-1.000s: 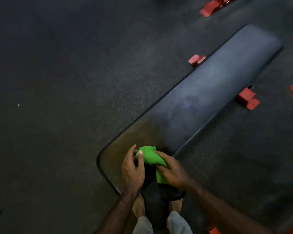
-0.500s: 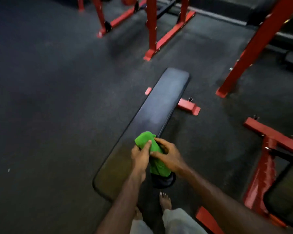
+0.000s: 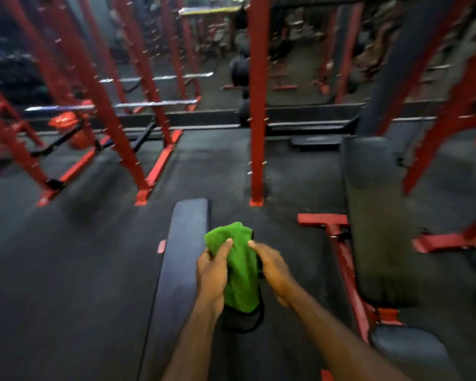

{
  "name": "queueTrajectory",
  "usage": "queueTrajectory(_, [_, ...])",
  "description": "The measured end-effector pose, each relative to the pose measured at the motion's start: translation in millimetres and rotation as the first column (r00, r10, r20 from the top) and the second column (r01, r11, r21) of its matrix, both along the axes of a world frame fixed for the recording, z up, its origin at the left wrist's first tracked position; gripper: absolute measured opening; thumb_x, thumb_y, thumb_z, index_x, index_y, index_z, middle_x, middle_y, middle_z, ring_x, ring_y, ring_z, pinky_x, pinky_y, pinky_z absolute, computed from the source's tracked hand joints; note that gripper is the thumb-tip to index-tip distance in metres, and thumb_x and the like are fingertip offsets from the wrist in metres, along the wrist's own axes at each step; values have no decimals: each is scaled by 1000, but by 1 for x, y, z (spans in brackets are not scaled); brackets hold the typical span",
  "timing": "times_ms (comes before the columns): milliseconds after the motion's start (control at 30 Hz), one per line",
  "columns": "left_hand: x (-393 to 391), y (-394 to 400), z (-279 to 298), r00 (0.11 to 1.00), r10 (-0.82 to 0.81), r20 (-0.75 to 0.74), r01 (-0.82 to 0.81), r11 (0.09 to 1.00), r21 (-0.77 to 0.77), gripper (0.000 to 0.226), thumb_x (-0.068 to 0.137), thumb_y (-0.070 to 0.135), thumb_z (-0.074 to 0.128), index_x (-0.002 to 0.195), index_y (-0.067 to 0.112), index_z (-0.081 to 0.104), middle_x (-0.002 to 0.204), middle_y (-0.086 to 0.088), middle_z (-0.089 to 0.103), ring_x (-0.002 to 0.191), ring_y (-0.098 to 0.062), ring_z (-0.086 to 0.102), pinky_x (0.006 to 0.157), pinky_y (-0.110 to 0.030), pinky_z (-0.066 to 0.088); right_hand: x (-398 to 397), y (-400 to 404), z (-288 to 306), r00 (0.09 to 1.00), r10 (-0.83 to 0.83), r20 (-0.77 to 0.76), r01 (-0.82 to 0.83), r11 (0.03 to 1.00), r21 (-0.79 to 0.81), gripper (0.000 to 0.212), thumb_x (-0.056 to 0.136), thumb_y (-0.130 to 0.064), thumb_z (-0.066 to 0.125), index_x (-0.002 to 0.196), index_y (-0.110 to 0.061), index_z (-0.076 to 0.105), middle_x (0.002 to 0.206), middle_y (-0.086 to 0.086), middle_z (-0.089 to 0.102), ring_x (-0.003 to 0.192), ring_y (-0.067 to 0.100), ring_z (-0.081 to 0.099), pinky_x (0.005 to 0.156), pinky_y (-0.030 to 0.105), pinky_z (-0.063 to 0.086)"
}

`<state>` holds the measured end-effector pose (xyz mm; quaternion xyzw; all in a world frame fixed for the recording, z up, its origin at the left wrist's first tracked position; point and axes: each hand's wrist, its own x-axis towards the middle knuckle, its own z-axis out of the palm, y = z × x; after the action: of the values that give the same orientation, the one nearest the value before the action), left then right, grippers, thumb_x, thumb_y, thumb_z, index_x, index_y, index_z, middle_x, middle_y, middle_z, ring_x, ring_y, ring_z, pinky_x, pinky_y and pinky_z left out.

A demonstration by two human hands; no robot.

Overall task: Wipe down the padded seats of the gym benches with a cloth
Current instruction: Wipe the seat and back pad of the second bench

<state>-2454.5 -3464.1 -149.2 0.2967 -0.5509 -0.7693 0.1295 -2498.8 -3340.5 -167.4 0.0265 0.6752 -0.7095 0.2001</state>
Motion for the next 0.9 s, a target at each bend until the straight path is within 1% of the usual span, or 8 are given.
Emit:
queueTrajectory(133, [-4, 27, 19, 976, -210, -65, 207, 977, -45, 10, 97, 17, 67, 103, 12, 73, 95, -8, 79, 83, -16, 75, 71, -27, 57, 11, 30, 24, 988, -157, -7, 156, 987, -23, 53, 79, -53, 73, 105, -7, 75, 100, 10, 79, 87, 16, 73, 75, 33, 58])
queueTrajectory(267, [-11, 73, 38, 933, -345, -105, 341, 938, -60, 16, 97, 15, 68, 111, 9, 73, 101, -11, 78, 92, -23, 74, 84, -36, 59, 13, 75, 37, 948, -314, -56, 314, 949, -14, 29, 95, -35, 71, 102, -7, 75, 96, 6, 80, 93, 18, 75, 81, 34, 60])
queueTrajectory(333, [-17, 93, 42, 910, -397, -115, 395, 918, -44, 17, 96, 16, 69, 111, 9, 72, 102, -13, 78, 94, -26, 74, 88, -40, 59, 14, 98, 40, 926, -372, -66, 370, 928, -51, 31, 94, -36, 73, 106, -7, 75, 99, 7, 80, 99, 25, 76, 90, 41, 61])
queueTrajectory(433, [-33, 119, 42, 887, -452, -95, 449, 892, -53, 17, 94, 20, 73, 108, 11, 73, 99, -10, 79, 94, -28, 76, 88, -44, 60, 12, 129, 40, 905, -421, -65, 414, 905, -94, 34, 92, -41, 75, 112, -14, 76, 104, 3, 80, 102, 20, 76, 96, 43, 59])
queueTrajectory(533, [-54, 146, 41, 856, -512, -76, 505, 858, -95, 16, 91, 21, 77, 106, 16, 74, 95, -6, 80, 92, -26, 76, 85, -44, 62, 6, 157, 39, 868, -494, -49, 486, 866, -116, 31, 92, -39, 76, 112, -15, 76, 103, 2, 80, 99, 18, 76, 94, 40, 60])
queueTrajectory(633, [-79, 175, 47, 818, -572, -65, 562, 818, -119, 15, 90, 22, 78, 103, 17, 74, 94, -6, 80, 88, -23, 77, 79, -39, 62, -9, 183, 40, 829, -558, -40, 546, 823, -153, 28, 95, -35, 73, 115, -16, 76, 101, 0, 80, 97, 14, 76, 84, 28, 60])
queueTrajectory(800, [-117, 206, 57, 739, -672, -41, 663, 737, -128, 21, 91, 30, 76, 108, 18, 74, 99, -5, 79, 92, -22, 77, 80, -41, 62, -40, 210, 44, 813, -583, -7, 568, 795, -212, 29, 98, -36, 69, 116, -16, 76, 106, 5, 79, 101, 20, 76, 89, 38, 60])
queueTrajectory(900, [-136, 220, 59, 737, -676, -27, 668, 733, -126, 18, 92, 29, 75, 106, 17, 75, 98, -6, 80, 93, -23, 77, 83, -42, 61, -61, 225, 43, 797, -603, -15, 583, 777, -235, 25, 99, -33, 68, 115, -15, 76, 105, 6, 79, 100, 22, 76, 87, 38, 61])
